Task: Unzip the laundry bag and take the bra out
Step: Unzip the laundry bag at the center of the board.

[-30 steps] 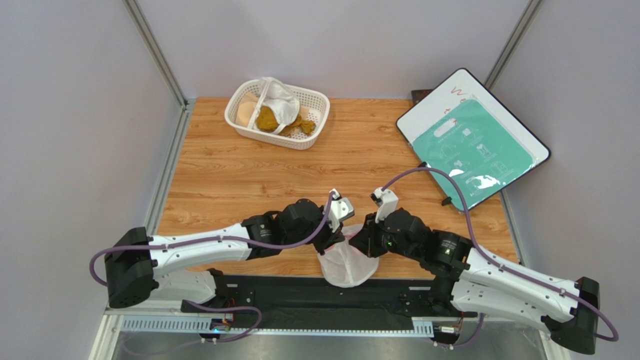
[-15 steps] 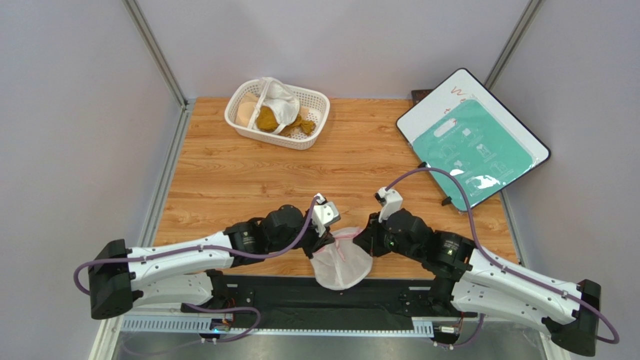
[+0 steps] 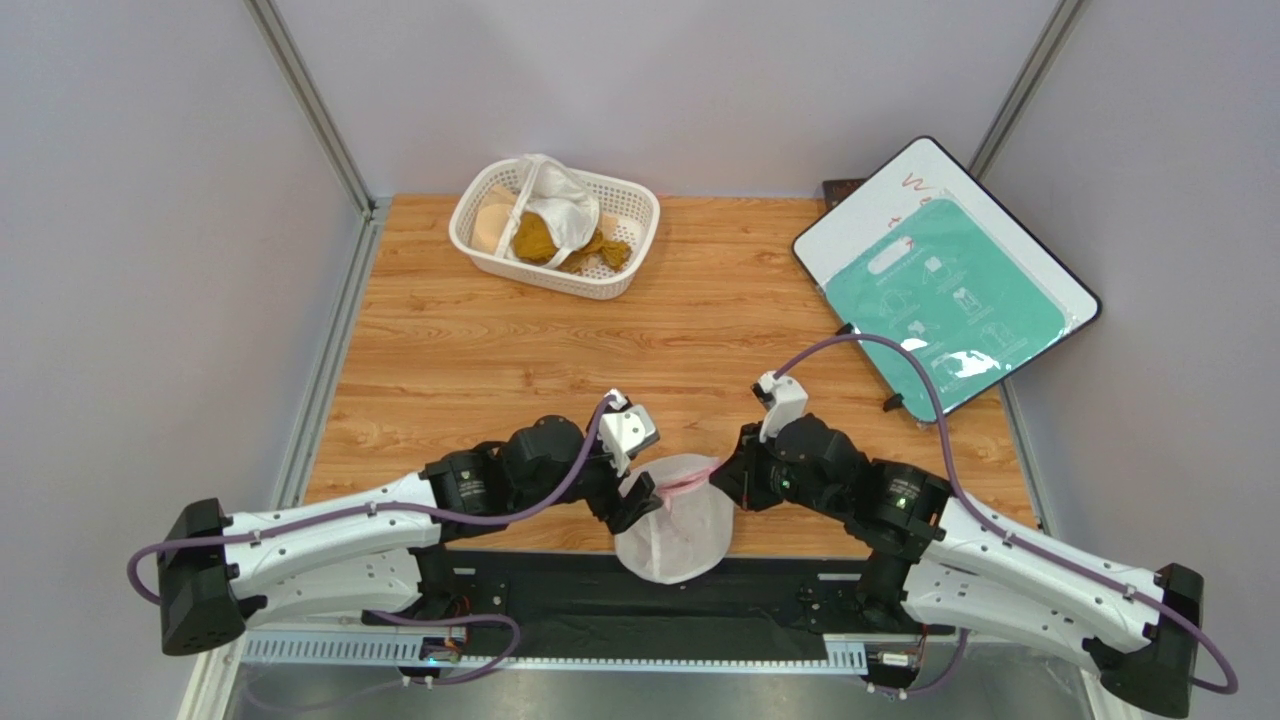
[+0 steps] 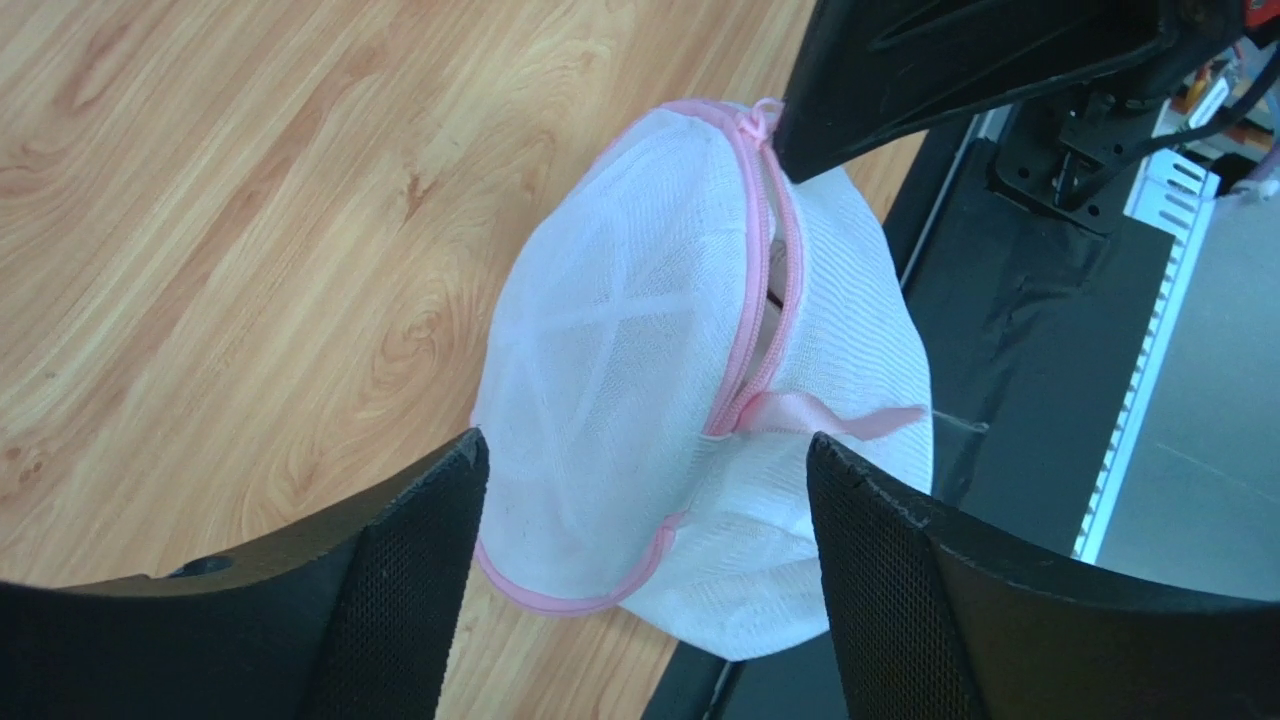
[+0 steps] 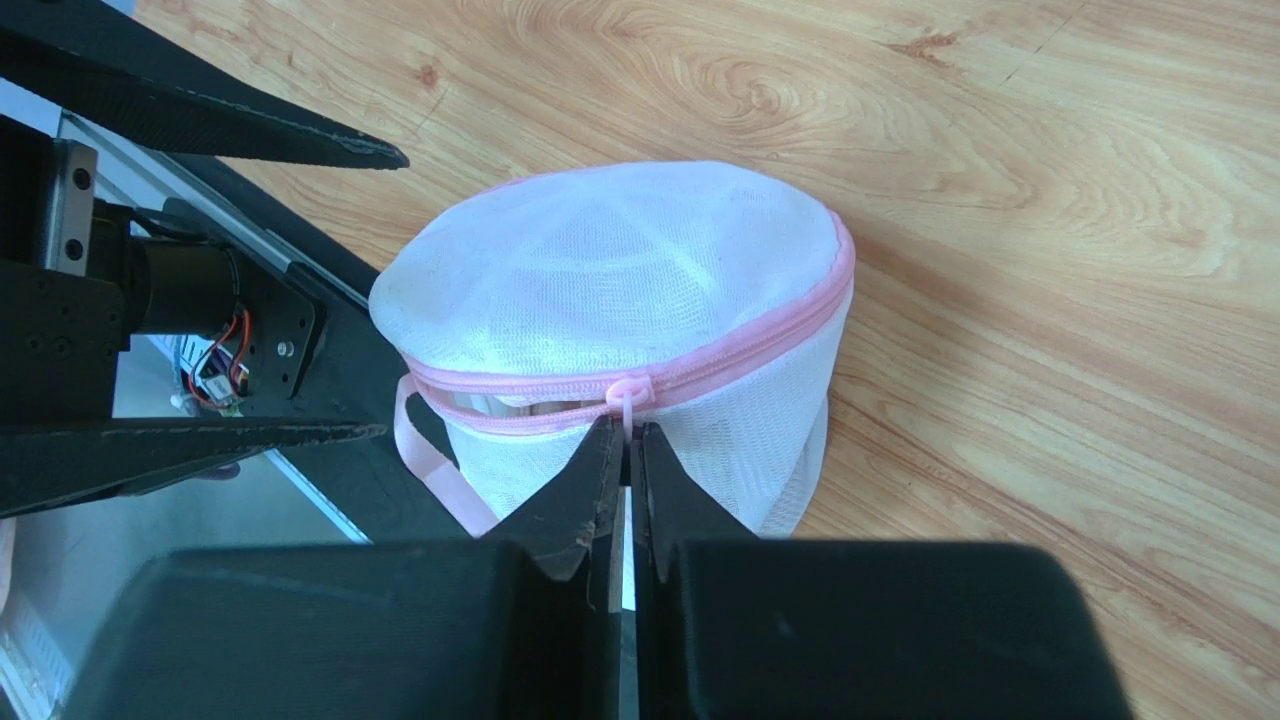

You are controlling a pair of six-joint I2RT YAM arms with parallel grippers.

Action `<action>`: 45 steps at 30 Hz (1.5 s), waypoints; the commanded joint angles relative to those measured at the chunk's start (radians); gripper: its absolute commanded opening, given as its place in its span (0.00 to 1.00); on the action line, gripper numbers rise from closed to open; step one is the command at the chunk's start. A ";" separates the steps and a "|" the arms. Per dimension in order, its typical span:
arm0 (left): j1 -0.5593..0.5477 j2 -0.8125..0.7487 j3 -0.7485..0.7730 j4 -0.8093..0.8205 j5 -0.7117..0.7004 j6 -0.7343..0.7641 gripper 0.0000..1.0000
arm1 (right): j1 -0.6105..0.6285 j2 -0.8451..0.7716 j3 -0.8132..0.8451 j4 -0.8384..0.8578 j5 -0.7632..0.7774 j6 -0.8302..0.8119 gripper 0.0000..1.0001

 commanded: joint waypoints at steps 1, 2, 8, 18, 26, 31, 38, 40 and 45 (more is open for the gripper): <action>0.000 -0.016 0.046 0.043 0.054 -0.012 0.85 | -0.003 0.019 0.004 0.061 -0.040 -0.006 0.00; 0.000 -0.011 0.055 0.052 0.062 -0.015 0.85 | -0.001 0.020 0.004 0.066 -0.054 -0.006 0.00; 0.000 0.099 0.125 0.093 0.067 -0.003 0.87 | 0.002 0.006 -0.005 0.075 -0.082 -0.009 0.00; 0.000 0.282 0.202 0.133 0.133 -0.026 0.85 | 0.010 -0.020 -0.010 0.061 -0.077 -0.009 0.00; 0.000 0.300 0.178 0.133 0.136 -0.049 0.52 | 0.010 -0.024 -0.007 0.045 -0.057 -0.012 0.00; 0.000 0.294 0.162 0.133 0.136 -0.052 0.20 | 0.010 -0.023 0.001 0.034 -0.044 -0.012 0.00; 0.000 0.262 0.136 0.133 0.129 -0.038 0.00 | 0.010 -0.021 0.003 0.000 0.015 0.011 0.00; 0.000 0.245 0.127 0.132 0.129 -0.026 0.00 | 0.003 -0.020 -0.002 -0.001 0.027 0.011 0.00; 0.000 0.202 0.099 0.120 0.130 -0.010 0.00 | -0.010 -0.018 0.003 -0.005 0.041 0.008 0.00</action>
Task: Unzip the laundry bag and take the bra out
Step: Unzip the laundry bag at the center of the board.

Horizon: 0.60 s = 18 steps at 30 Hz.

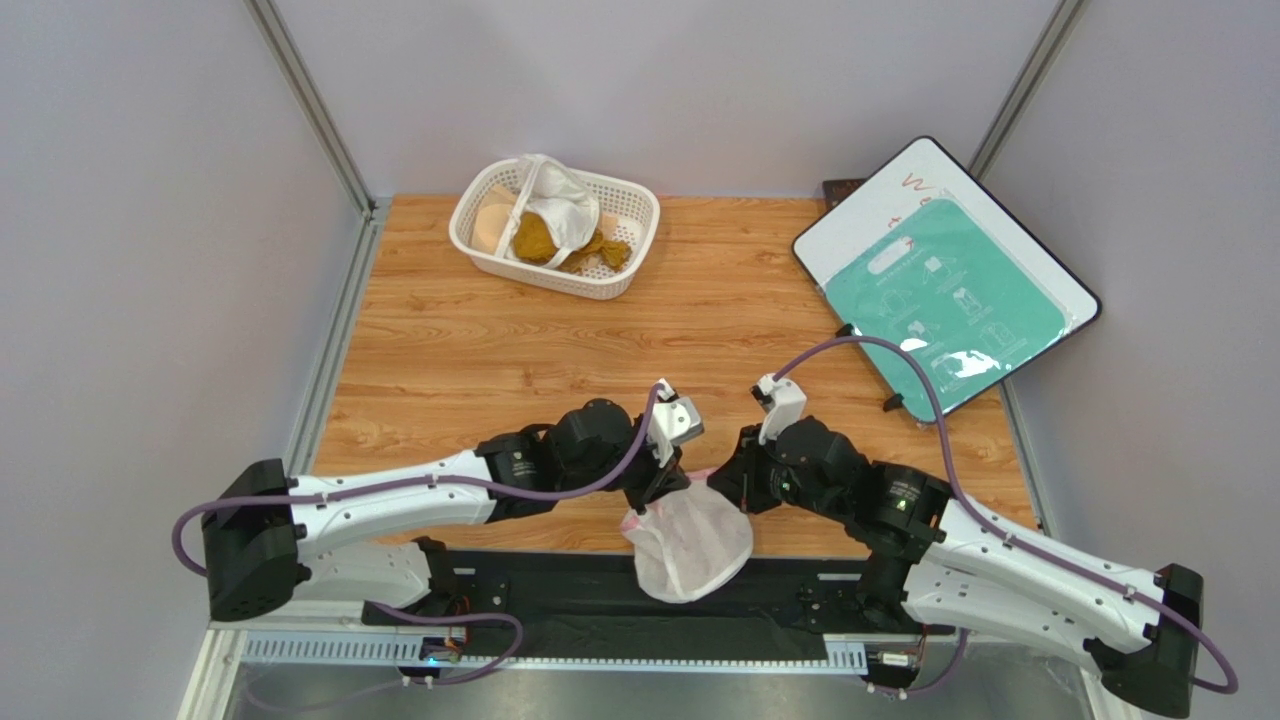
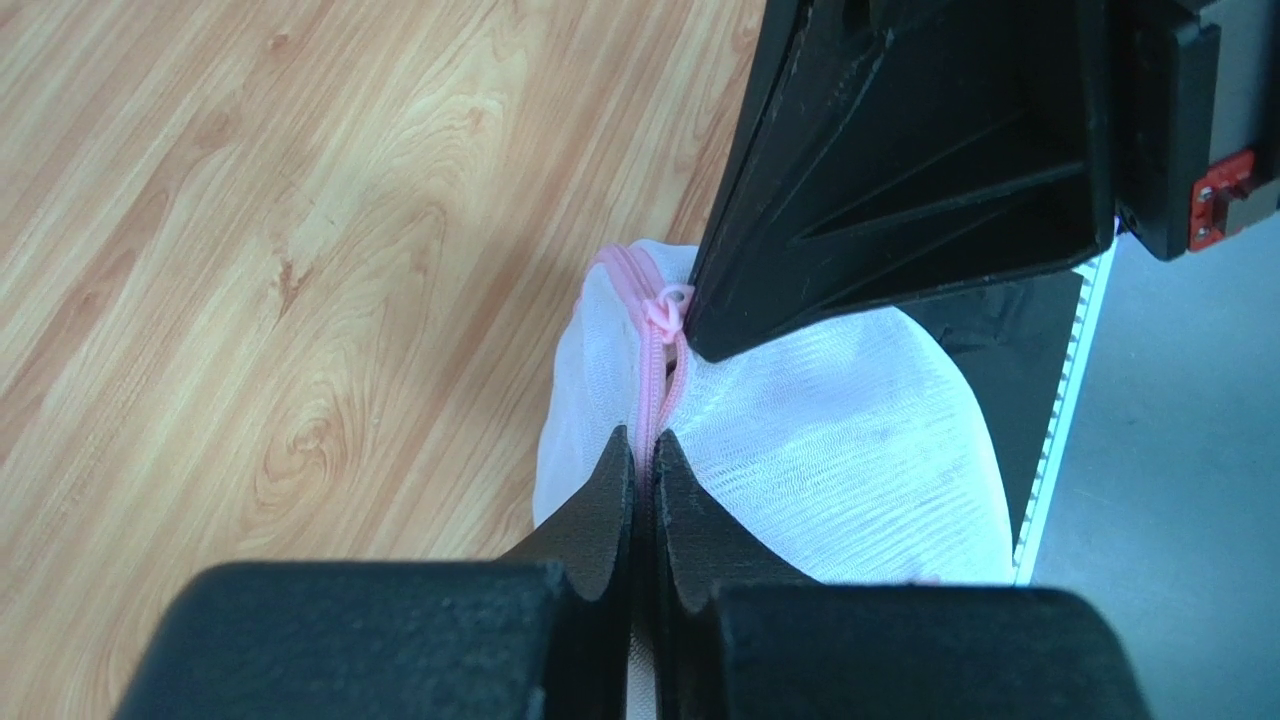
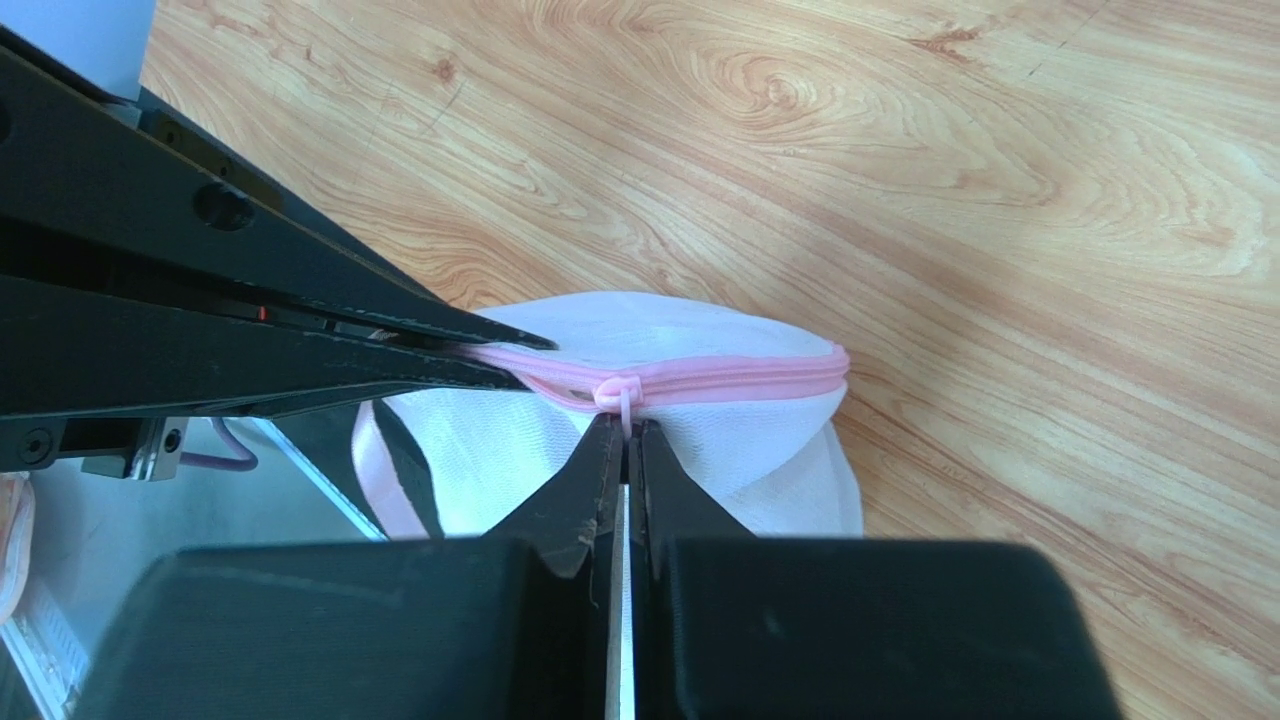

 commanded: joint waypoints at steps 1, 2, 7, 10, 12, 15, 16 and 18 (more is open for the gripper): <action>0.000 -0.062 -0.024 0.006 0.001 0.030 0.00 | -0.023 -0.014 0.017 -0.021 0.065 -0.001 0.00; 0.000 -0.067 -0.030 -0.005 -0.006 0.033 0.00 | -0.029 -0.014 0.019 -0.026 0.063 -0.005 0.00; 0.001 -0.120 -0.049 -0.034 -0.033 0.047 0.00 | -0.081 -0.026 0.017 -0.043 0.053 -0.021 0.00; 0.001 -0.156 -0.056 -0.052 -0.058 0.057 0.00 | -0.110 -0.037 0.014 -0.052 0.050 -0.027 0.00; 0.000 -0.179 -0.063 -0.069 -0.082 0.067 0.00 | -0.121 -0.047 0.017 -0.057 0.040 -0.031 0.00; 0.000 -0.194 -0.067 -0.083 -0.102 0.077 0.00 | -0.121 -0.047 0.031 -0.058 0.025 -0.031 0.00; 0.000 -0.194 -0.069 -0.086 -0.107 0.077 0.00 | -0.121 -0.046 0.034 -0.052 0.017 -0.031 0.00; 0.000 -0.191 -0.069 -0.094 -0.107 0.073 0.01 | -0.119 -0.044 0.037 -0.049 -0.006 -0.036 0.00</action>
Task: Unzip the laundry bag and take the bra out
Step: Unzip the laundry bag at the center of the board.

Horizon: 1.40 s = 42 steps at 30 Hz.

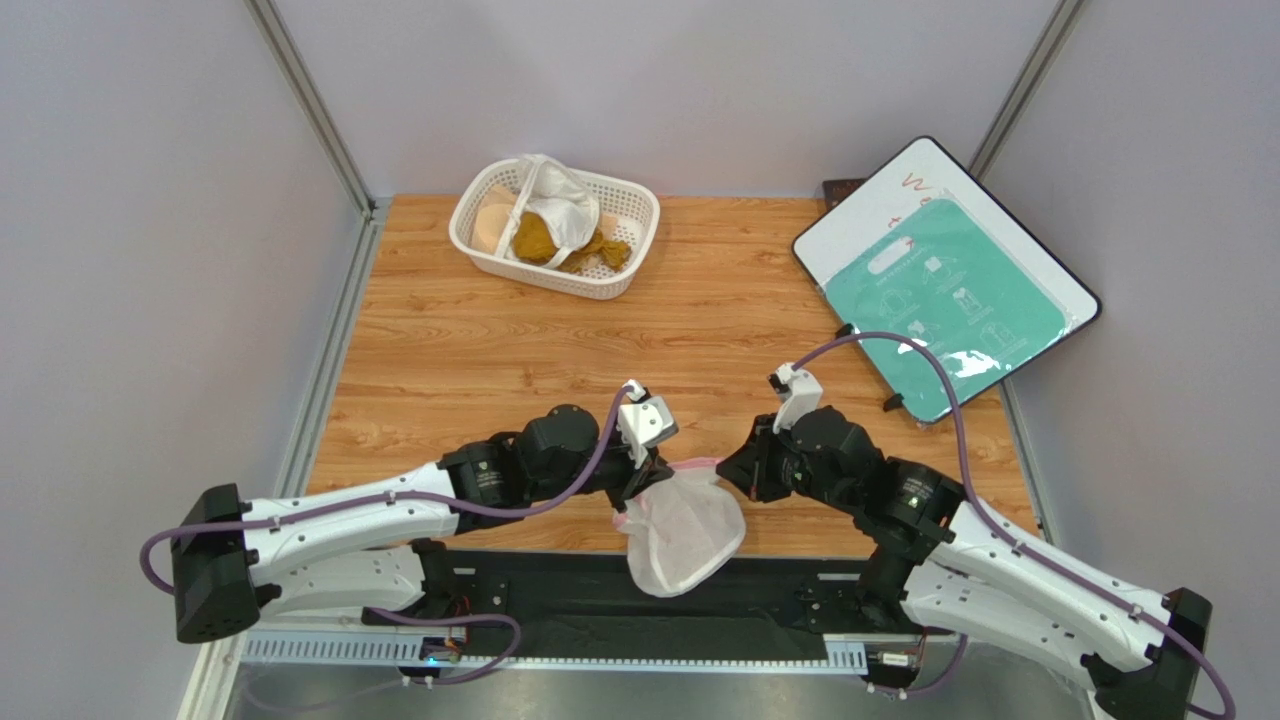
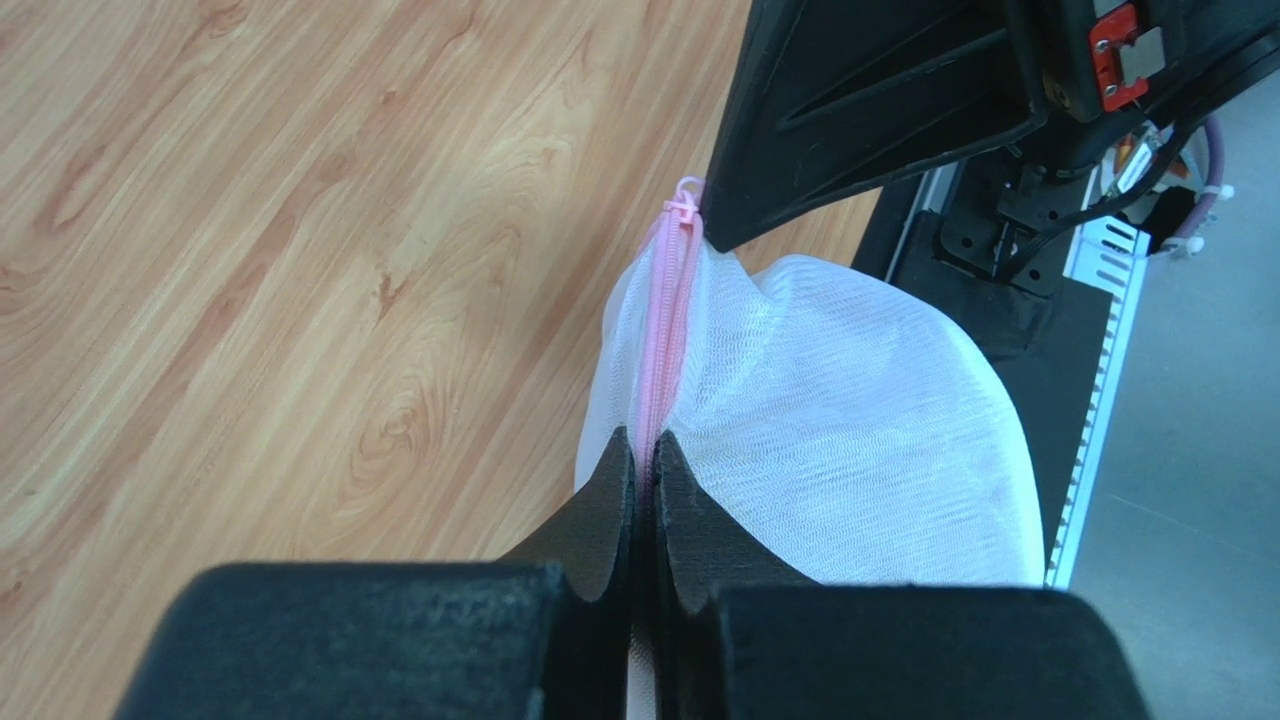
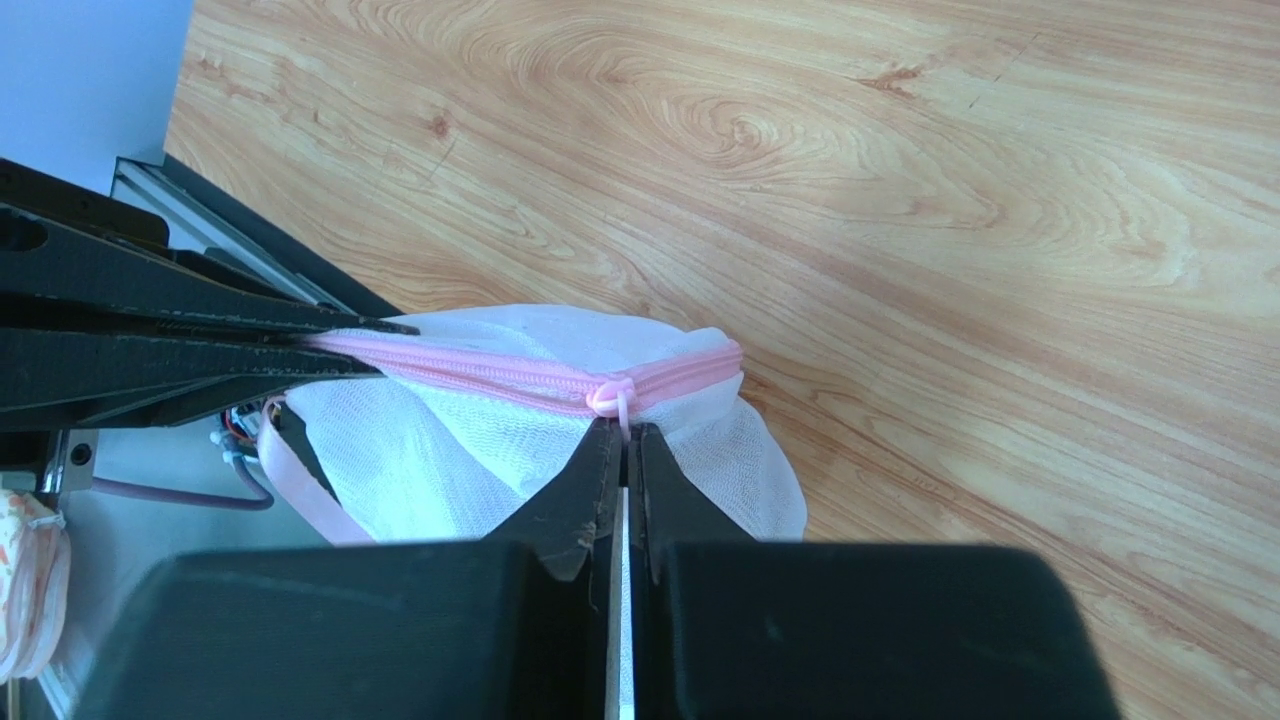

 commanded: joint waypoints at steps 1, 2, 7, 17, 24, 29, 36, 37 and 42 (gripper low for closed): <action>0.000 -0.023 -0.013 -0.071 -0.034 0.019 0.09 | -0.019 -0.006 0.029 -0.024 0.022 -0.033 0.00; 0.000 -0.022 -0.013 -0.068 -0.025 0.014 0.44 | -0.018 -0.006 0.029 -0.020 0.013 -0.036 0.00; 0.000 -0.031 0.003 -0.029 0.035 -0.014 0.89 | -0.001 -0.009 0.010 0.014 -0.035 -0.046 0.00; 0.000 0.116 0.125 0.011 0.109 -0.032 0.93 | 0.097 -0.011 0.009 0.023 -0.009 -0.033 0.00; 0.000 0.210 0.148 0.044 0.141 -0.069 0.93 | 0.128 -0.025 0.003 0.014 0.011 -0.024 0.00; -0.002 0.233 0.138 0.093 0.161 -0.093 0.82 | 0.129 -0.020 0.003 0.019 0.016 -0.023 0.00; -0.006 0.238 0.105 0.114 0.164 -0.115 0.10 | 0.129 -0.009 0.006 0.020 0.025 -0.023 0.00; -0.006 0.232 0.101 0.114 0.163 -0.115 0.01 | 0.129 -0.009 0.006 0.017 0.031 -0.020 0.00; -0.006 0.184 0.059 0.107 0.154 -0.107 0.00 | 0.129 -0.006 0.000 -0.009 0.095 0.000 0.00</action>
